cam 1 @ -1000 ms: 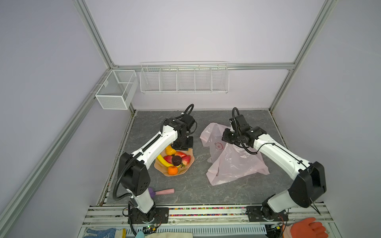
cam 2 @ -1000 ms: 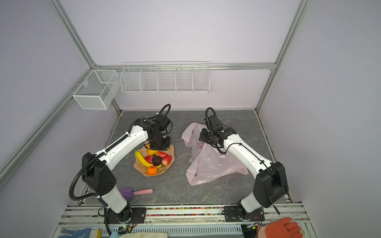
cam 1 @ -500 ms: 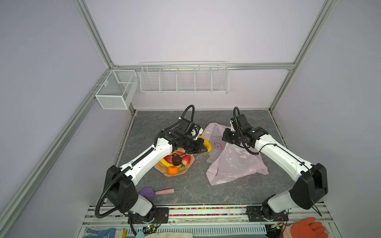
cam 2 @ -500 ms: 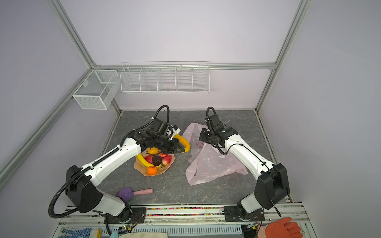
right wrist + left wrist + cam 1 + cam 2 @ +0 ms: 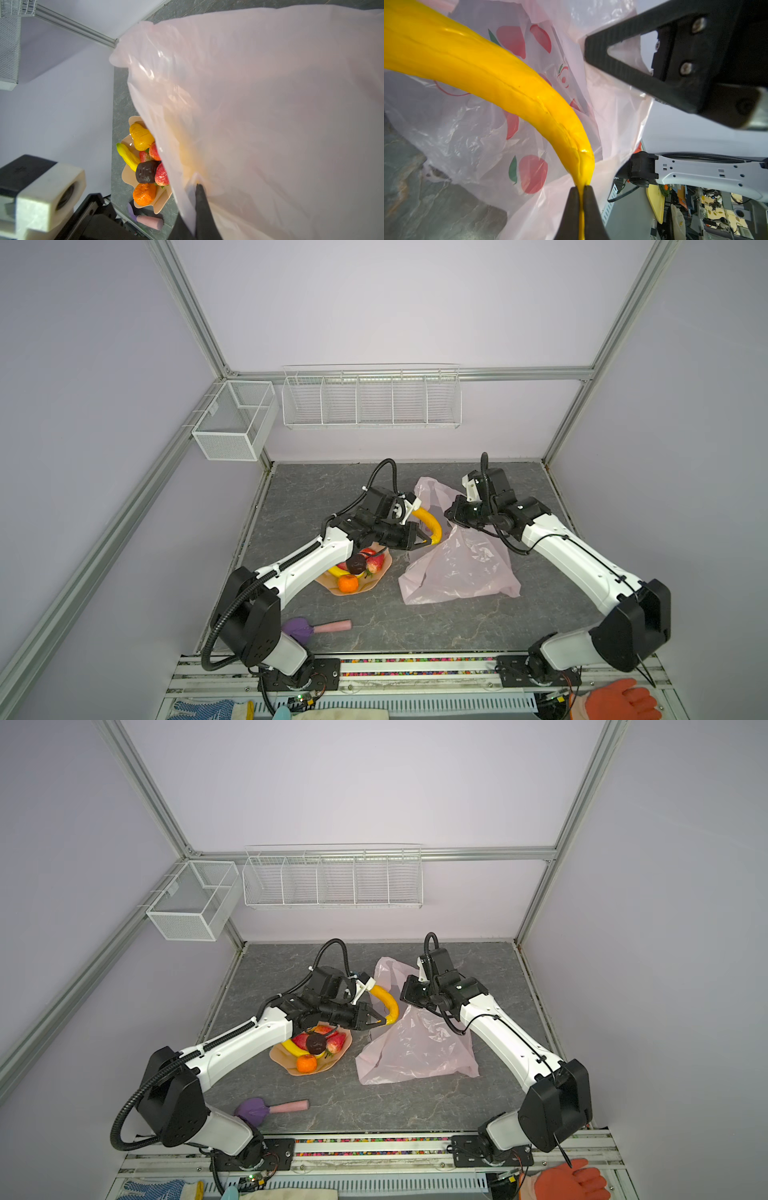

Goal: Place the fruits into the plastic bag
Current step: Place the fruit in the plastic bag.

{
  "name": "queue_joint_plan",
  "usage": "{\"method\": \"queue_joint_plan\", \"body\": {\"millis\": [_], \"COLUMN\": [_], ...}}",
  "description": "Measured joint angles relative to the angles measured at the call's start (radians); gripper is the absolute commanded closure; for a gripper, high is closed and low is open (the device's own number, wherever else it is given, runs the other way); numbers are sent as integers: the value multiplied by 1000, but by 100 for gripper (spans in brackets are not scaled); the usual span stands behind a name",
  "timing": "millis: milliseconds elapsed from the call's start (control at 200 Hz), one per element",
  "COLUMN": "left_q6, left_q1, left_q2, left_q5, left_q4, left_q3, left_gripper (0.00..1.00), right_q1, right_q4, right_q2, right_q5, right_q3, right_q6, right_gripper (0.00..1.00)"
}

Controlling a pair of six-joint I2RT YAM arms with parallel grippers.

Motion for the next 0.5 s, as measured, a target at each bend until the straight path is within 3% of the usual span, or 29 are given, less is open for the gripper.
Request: {"method": "queue_joint_plan", "body": {"millis": [500], "left_q6": [147], "left_q1": [-81], "left_q2": [63], "left_q5": [-41], "left_q4": [22], "left_q3": [-67], "left_gripper": [100], "right_q1": [-38], "right_q4": [64], "right_q2": [-2], "right_q5": [-98], "right_q3": [-18], "right_q6": [57], "right_gripper": [93]}}
